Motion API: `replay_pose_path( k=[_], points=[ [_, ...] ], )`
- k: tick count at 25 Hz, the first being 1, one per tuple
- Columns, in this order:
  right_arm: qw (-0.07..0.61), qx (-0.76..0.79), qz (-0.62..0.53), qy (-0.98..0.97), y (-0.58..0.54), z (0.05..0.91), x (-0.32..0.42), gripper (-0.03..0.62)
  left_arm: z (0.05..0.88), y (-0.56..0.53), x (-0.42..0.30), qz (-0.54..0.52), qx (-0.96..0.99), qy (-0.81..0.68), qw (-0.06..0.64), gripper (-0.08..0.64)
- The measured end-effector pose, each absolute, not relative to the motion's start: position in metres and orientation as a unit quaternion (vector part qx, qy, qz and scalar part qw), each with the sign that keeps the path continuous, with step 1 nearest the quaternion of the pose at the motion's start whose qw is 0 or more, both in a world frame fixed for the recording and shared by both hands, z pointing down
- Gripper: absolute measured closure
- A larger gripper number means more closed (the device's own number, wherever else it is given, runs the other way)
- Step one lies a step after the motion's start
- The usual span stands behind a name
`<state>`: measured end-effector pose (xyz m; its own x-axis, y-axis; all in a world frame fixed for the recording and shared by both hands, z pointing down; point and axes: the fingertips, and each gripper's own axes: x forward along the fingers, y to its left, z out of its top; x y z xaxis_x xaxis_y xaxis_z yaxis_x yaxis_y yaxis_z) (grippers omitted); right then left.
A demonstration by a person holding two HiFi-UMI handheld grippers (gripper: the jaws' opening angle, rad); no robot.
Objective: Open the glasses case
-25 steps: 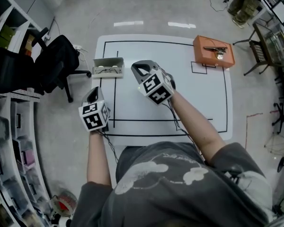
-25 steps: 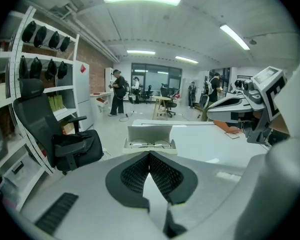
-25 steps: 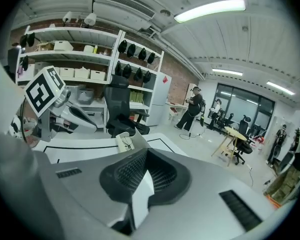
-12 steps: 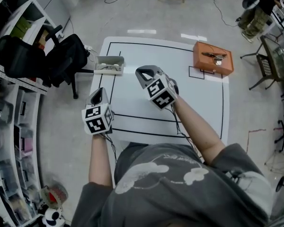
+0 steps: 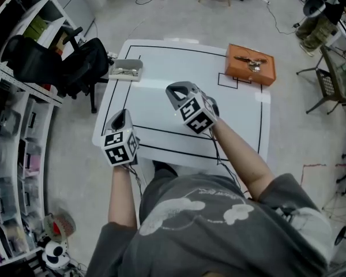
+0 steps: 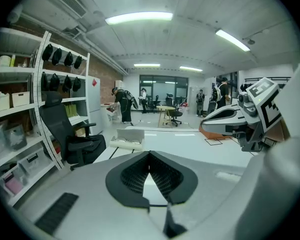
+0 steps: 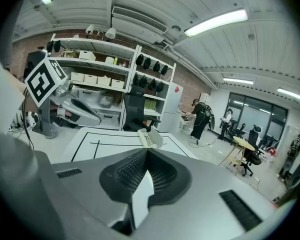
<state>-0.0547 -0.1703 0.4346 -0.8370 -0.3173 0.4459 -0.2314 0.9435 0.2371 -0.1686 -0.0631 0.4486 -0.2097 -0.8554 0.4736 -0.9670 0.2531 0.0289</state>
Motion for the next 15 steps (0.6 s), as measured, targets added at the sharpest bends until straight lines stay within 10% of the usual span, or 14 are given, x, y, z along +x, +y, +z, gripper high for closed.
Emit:
replay_pose_path(
  k=[15],
  points=[
    [0.229,0.13,-0.07,-0.962,-0.104,0.43,0.078,0.594,0.443,0.008,-0.031,0.121,0.586,-0.779,0.188,0.561]
  ],
)
